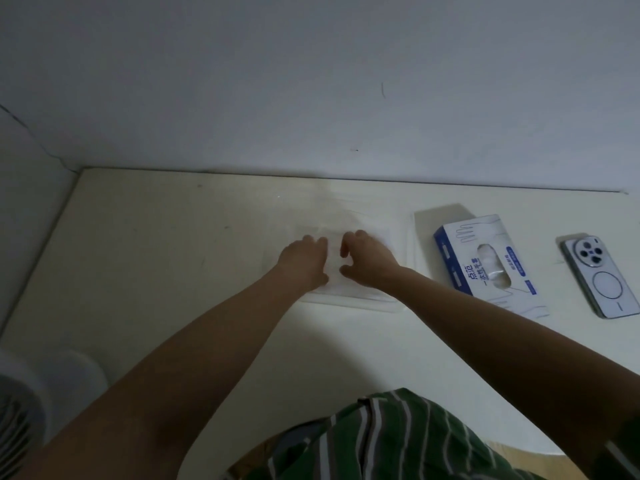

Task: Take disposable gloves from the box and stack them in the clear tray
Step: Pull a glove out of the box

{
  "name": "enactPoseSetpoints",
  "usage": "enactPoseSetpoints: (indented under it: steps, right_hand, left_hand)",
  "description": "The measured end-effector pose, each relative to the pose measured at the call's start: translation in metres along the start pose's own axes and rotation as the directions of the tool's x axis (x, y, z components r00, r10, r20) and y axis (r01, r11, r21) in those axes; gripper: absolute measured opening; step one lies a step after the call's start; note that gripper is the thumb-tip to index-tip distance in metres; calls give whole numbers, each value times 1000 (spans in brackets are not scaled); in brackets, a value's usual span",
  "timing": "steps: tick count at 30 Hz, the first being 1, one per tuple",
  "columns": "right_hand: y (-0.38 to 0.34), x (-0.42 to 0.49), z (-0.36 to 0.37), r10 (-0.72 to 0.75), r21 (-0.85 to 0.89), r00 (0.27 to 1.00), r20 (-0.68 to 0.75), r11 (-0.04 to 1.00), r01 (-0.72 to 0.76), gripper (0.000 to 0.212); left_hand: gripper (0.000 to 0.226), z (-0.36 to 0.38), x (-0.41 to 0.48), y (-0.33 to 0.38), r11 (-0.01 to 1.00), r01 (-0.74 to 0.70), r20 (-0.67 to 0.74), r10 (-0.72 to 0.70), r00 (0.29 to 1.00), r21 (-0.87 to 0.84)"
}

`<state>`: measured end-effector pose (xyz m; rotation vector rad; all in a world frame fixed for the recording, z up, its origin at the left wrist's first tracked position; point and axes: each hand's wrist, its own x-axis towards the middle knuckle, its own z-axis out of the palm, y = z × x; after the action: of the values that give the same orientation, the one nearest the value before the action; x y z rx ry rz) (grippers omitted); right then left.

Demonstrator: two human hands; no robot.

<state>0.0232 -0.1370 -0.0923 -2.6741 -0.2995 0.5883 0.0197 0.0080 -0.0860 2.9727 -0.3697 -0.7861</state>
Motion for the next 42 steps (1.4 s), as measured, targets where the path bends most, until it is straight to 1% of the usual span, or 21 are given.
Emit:
enactPoseSetpoints:
  steps: [2,4,5,7,11,14,20,24,27,29,30,31,32,33,34,35,36,37,39,40,42]
  right_hand:
    - [-1,-1,-2,-66,3,998,24,998,66,22]
    - [-1,-1,0,-107,-28,984,146,993,112,22]
    - [0,0,1,-98,-64,970,221,991,115,26]
    - [2,1,6,-34,-160,954,296,984,85,39]
    - [4,3,13,79,-312,969,233,950,-2,80]
    - [5,3,19,117,-398,963,242,917,-12,93]
    - [8,12,29,176,-412,952,250,909,-60,106]
    - [9,11,29,148,-420,963,228,907,-40,107]
    - [4,2,27,136,-400,964,230,916,-34,105]
    - [-1,-3,20,128,-361,955,269,932,-23,100]
    - [-3,-4,14,107,-336,953,284,942,-6,92]
    - [-6,-5,6,66,-309,958,281,951,25,78]
    - [-7,-7,-3,3,-279,970,244,958,68,63]
    - [-6,-10,-15,-71,-237,980,184,965,114,50]
    - [-7,-12,-26,-137,-178,985,109,972,155,44]
    - [-5,-17,-38,-175,-97,984,13,980,176,39]
    - [-2,-21,-49,-191,-9,977,-93,982,191,34]
    - [2,-25,-60,-185,67,962,-201,977,202,27]
    - [23,-34,-79,-110,171,926,-363,968,181,21]
    - [39,-40,-85,-52,204,913,-404,968,145,20]
    - [78,-54,-90,59,226,907,-418,973,41,21]
  left_hand:
    - [82,7,4,-7,998,49,99,-44,994,-43]
    - [97,12,8,-12,996,55,94,-49,994,-67]
    - [102,13,10,-13,996,49,88,-43,995,-68]
    - [111,16,13,-15,997,43,86,-37,996,-61]
    - [125,24,18,-17,999,33,107,-32,994,-5]
    - [127,27,23,-18,1000,25,155,-26,988,10]
    - [124,31,27,-17,998,41,168,-50,984,55]
    - [122,29,28,-15,997,74,215,-77,974,20]
    - [121,24,22,-12,995,88,213,-97,972,51]
    - [117,17,18,-8,992,121,230,-126,965,36]
    - [111,11,16,-6,988,151,232,-150,961,14]
    - [99,4,14,-4,985,175,205,-171,964,1]
    - [78,-5,11,-1,982,187,126,-185,975,0]
    - [55,-13,9,4,983,186,-5,-186,983,1]
    - [37,-21,7,9,983,182,-152,-181,972,-7]
    - [27,-29,4,17,985,168,-294,-171,940,-35]
    - [22,-37,3,25,986,146,-404,-167,900,-82]
    - [19,-44,2,34,984,117,-473,-169,865,-137]
    - [15,-55,0,59,974,41,-538,-158,828,-222]
    - [13,-58,-1,74,969,-8,-551,-133,824,-247]
    - [12,-59,-1,106,959,-114,-546,-49,836,-260]
